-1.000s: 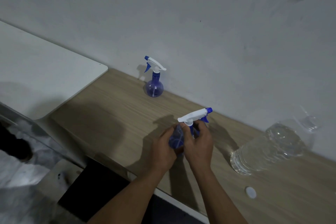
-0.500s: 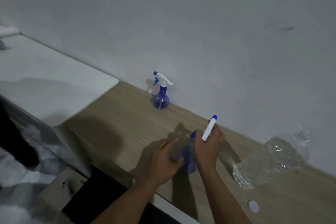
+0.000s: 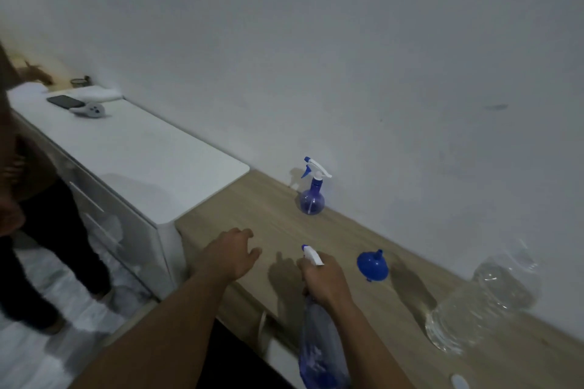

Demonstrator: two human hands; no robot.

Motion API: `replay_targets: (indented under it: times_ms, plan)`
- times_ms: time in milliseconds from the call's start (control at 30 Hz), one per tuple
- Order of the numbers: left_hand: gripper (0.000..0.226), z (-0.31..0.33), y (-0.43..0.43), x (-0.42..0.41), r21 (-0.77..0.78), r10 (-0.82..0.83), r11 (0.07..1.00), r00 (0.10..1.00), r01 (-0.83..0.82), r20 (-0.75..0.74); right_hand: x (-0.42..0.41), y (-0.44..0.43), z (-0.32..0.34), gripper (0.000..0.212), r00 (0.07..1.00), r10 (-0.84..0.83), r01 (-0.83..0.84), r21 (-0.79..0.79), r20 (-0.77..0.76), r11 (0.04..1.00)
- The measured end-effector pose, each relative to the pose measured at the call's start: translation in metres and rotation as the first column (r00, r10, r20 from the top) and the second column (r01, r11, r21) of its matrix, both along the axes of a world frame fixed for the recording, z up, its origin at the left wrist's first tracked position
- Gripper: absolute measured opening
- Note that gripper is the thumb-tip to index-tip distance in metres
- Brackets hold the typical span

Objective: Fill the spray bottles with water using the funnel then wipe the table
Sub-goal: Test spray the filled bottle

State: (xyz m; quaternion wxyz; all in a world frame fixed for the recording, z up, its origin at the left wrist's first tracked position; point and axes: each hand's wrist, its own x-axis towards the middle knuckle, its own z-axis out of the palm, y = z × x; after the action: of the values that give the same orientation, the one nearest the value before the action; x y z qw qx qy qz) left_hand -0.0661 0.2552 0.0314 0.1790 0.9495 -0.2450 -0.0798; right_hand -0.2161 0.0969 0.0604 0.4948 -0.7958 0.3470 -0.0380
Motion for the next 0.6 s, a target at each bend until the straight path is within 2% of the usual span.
replay_targets:
  times_ms: [100,233,300,400,433,500,600]
  plan:
    - [0.057,0.007,0.005,-0.001,0.044,-0.023,0.999,0.999,0.025,-0.043,-0.005,0.013,-0.007,0.024,0.995,0.055,-0.052,0.048,-0.079,0.998]
    - [0.057,0.011,0.004,-0.003,0.086,-0.03,0.996,0.999,0.034,-0.038,-0.011,0.022,-0.012,0.034,0.989,0.073,-0.071,0.014,-0.131,0.997]
    - [0.058,0.013,0.005,-0.003,0.1,-0.043,0.994,0.998,0.047,-0.041,-0.015,0.025,-0.01,0.031,0.987,0.062,-0.064,-0.013,-0.146,0.998]
    - [0.059,0.015,0.008,-0.001,0.115,-0.047,0.992,0.998,0.052,-0.05,-0.021,0.029,-0.001,0.007,0.99,0.028,-0.035,-0.046,-0.135,0.998]
    - [0.059,0.015,0.008,0.0,0.121,-0.047,0.991,0.998,0.053,-0.052,-0.022,0.029,0.001,0.006,0.991,0.028,-0.036,-0.062,-0.133,0.997]
    - [0.059,0.017,0.008,0.001,0.13,-0.053,0.99,0.997,0.059,-0.05,-0.024,0.027,0.002,0.006,0.993,0.029,-0.036,-0.06,-0.118,0.998]
    - [0.058,0.017,0.007,0.001,0.139,-0.056,0.988,0.997,0.063,-0.051,-0.025,0.024,0.0,0.023,0.995,0.031,-0.03,0.007,-0.098,1.0]
